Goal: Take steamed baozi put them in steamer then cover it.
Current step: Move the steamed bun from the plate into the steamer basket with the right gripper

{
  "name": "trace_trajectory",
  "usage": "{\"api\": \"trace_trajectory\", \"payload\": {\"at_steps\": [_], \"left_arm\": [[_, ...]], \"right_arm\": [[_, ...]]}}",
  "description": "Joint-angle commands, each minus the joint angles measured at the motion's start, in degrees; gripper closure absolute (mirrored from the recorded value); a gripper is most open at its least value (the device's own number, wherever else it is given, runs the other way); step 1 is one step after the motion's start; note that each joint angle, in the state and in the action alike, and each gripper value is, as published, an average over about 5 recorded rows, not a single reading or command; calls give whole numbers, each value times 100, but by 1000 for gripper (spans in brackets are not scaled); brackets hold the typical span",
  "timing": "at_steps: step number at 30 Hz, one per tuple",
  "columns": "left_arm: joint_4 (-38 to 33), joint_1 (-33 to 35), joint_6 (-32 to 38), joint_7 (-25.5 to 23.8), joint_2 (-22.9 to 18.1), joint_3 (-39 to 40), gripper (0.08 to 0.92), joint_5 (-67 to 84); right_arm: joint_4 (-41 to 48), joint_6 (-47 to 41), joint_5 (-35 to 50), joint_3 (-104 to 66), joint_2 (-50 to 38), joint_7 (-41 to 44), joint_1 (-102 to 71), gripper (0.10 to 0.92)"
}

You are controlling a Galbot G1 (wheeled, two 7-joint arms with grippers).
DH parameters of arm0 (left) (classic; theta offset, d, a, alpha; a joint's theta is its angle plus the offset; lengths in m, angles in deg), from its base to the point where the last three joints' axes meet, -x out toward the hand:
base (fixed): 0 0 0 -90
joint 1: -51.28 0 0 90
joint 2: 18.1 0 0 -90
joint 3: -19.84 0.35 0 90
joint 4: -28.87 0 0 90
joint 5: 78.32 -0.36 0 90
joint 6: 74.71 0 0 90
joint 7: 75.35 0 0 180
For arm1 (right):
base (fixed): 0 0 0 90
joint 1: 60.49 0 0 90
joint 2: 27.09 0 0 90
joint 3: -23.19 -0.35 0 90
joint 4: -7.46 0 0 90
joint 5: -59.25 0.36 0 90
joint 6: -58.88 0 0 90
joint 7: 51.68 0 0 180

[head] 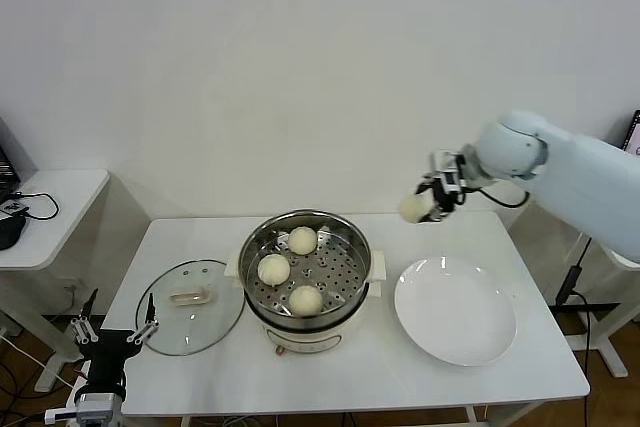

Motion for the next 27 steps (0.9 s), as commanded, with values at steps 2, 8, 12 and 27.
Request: {"api": "trace_trajectory", "payload": {"at_steps": [2, 8, 12, 27], "left_arm": [[23, -11, 10, 4, -5, -5, 177, -9], [9, -20, 8, 5, -37, -19, 177, -6], [2, -22, 8, 5, -58, -27, 177, -3], [35, -51, 7, 4, -82, -51, 177, 1]], "right_arm": [[-546, -779, 1637, 1029, 1143, -799, 809, 431], [-354, -1099, 1852, 941, 1562, -1211, 286, 431], [-173, -1243, 1836, 940, 1691, -1371, -14, 429], [275, -1346, 1449, 864, 1688, -1383, -702, 423]]}}
